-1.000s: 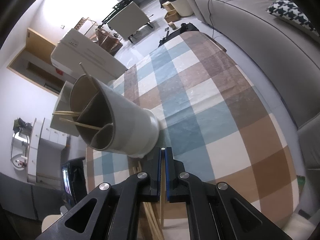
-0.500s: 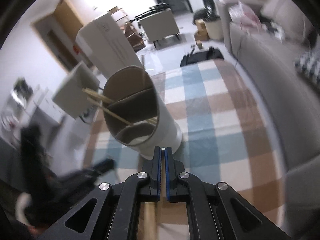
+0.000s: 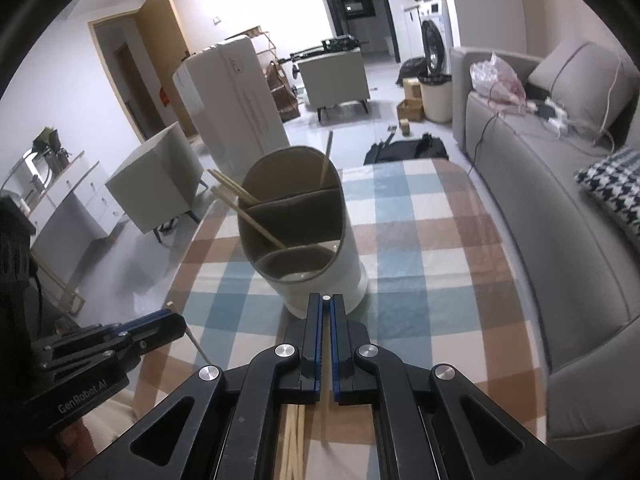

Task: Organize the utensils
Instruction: 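Raise both held chopsticks above the white utensil holder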

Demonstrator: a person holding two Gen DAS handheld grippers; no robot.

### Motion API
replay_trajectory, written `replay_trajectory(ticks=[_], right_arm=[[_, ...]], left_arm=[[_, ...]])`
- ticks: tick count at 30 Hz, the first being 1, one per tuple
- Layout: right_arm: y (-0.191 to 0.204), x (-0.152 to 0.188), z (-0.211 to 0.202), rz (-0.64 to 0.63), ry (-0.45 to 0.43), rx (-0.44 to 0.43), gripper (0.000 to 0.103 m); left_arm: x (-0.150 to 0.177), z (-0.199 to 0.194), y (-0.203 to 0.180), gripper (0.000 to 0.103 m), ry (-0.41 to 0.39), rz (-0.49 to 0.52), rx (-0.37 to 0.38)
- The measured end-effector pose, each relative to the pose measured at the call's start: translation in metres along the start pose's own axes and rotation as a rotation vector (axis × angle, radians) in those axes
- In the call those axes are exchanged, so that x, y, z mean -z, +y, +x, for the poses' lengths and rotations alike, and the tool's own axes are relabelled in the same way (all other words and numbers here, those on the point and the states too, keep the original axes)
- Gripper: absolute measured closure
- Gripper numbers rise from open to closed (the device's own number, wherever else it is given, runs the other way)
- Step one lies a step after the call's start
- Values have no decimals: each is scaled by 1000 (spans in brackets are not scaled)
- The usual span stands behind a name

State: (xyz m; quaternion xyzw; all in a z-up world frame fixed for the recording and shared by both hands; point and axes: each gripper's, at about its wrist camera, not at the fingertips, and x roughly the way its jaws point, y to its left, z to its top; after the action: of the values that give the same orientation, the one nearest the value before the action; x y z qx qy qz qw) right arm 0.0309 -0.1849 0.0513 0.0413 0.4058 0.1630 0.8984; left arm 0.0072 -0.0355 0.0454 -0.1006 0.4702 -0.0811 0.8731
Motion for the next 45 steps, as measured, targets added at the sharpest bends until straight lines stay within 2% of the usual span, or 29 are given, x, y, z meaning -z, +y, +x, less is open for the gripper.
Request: replay_trajectory(ticks=[12, 20, 31, 45], right_arm=[[11, 11, -42, -10, -66, 0, 101], [12, 6, -77, 24, -127, -27, 101], [18, -55, -109, 3, -213, -35, 101], [22, -162, -88, -35, -261, -48, 101]], left_arm=[[4, -45, -4, 102, -42, 10, -11], [-7, -74, -13, 102, -93, 25, 18], [-52, -91, -7, 102, -172, -22, 33], [-124, -68, 15, 102, -230, -114, 87]])
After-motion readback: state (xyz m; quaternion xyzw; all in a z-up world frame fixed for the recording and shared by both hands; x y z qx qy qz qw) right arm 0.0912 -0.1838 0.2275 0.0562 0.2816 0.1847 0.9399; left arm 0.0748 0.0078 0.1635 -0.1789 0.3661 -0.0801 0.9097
